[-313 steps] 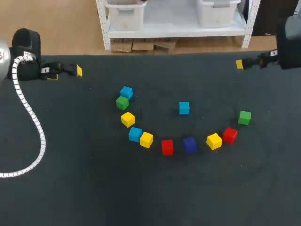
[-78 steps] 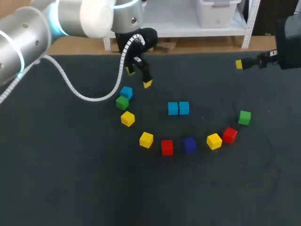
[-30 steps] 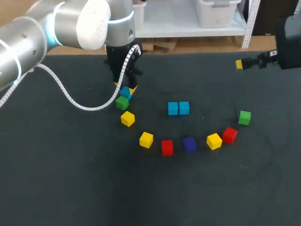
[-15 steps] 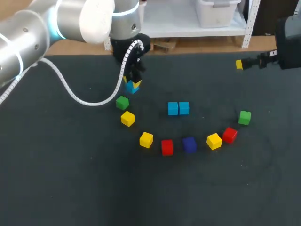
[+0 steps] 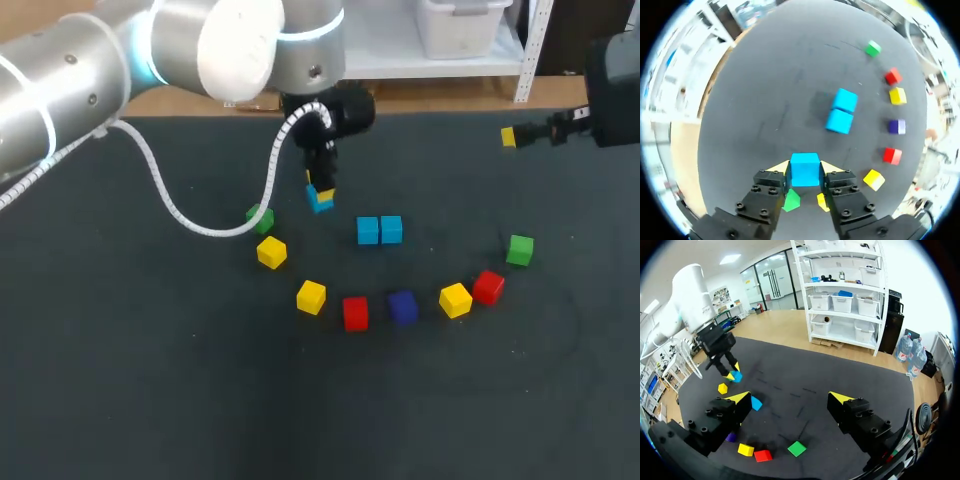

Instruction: Place the blue cubes, place green cubes on the blue cubes, place the yellow cubes on the green cubes, then place the red cubes on the yellow cubes, and place purple cube on the red cubes.

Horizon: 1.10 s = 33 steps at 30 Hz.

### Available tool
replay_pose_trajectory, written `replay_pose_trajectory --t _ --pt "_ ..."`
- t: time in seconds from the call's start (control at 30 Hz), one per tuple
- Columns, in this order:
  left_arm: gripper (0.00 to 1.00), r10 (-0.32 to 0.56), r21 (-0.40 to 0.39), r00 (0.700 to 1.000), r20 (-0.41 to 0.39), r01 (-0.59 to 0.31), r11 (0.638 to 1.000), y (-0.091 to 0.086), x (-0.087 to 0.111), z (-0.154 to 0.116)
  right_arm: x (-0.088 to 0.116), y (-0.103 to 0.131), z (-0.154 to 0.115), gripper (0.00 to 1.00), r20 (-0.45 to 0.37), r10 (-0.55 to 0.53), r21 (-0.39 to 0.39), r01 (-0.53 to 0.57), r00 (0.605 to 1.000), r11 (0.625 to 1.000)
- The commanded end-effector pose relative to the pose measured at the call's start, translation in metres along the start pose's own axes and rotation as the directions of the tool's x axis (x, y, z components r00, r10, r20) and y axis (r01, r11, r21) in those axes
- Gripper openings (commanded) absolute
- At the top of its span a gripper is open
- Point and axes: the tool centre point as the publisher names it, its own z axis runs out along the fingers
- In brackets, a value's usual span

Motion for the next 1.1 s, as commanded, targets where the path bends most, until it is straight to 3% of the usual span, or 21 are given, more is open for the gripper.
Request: replay_pose_trajectory --t 0.03,0.5,0.77,1.1 --pt "0.00 0.234 -0.003 0.972 -0.002 -0.234 0.972 -0.012 0.003 0.007 0.000 0.002 -0.001 1.00 0.000 0.000 0.007 0.000 1.000 1.000" --pt "0.00 0.337 0.035 0.941 -0.025 -0.336 0.941 -0.016 -0.012 0.015 0.000 0.002 -0.001 1.00 0.000 0.000 0.007 0.000 1.000 1.000" --pt "0.00 0.327 0.065 0.944 -0.039 -0.324 0.944 -0.019 -0.024 0.026 0.000 0.002 -0.001 1.00 0.000 0.000 0.007 0.000 1.000 1.000" --pt "0.00 0.302 0.087 0.950 -0.084 -0.294 0.952 -0.014 -0.026 0.037 0.000 0.002 -0.001 1.00 0.000 0.000 0.007 0.000 1.000 1.000"
